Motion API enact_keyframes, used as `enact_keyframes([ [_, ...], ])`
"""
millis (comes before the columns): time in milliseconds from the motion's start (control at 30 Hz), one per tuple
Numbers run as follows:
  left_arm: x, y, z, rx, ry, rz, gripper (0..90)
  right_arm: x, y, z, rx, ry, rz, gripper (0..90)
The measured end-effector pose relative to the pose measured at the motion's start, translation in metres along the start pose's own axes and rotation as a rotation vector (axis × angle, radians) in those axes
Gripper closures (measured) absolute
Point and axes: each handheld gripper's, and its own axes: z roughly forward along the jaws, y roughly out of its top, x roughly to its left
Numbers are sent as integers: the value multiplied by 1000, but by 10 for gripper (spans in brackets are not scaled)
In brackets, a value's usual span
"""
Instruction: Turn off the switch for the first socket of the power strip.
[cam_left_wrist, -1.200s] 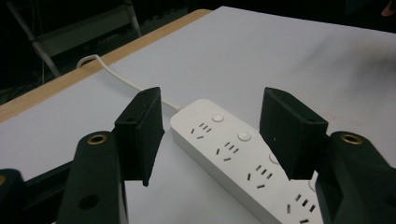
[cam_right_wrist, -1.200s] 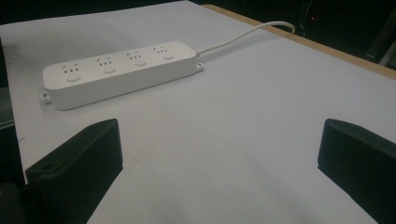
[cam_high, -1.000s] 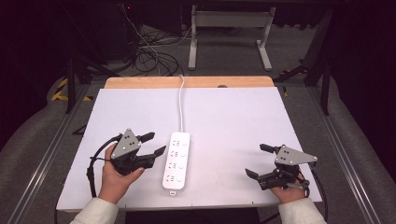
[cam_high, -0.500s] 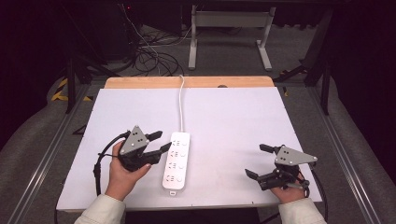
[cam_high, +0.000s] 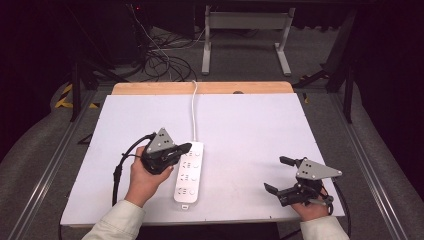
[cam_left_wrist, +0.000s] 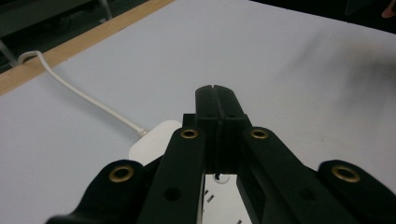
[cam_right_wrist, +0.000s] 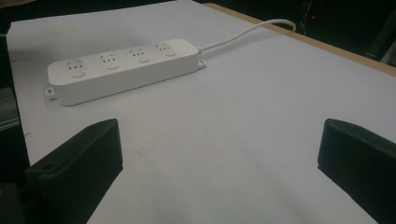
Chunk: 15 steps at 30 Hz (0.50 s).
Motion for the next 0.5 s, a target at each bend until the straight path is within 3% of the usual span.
enact_keyframes([
  [167,4,0,14,9,-12,-18,900,1,-1,-2,-1,-7,6,4],
  [267,5,-1,23,24,-35,-52,900,2,-2,-4,0,-8,6,3],
  [500,12,-5,39,94,-49,-83,900,2,-2,-3,3,-1,4,4],
])
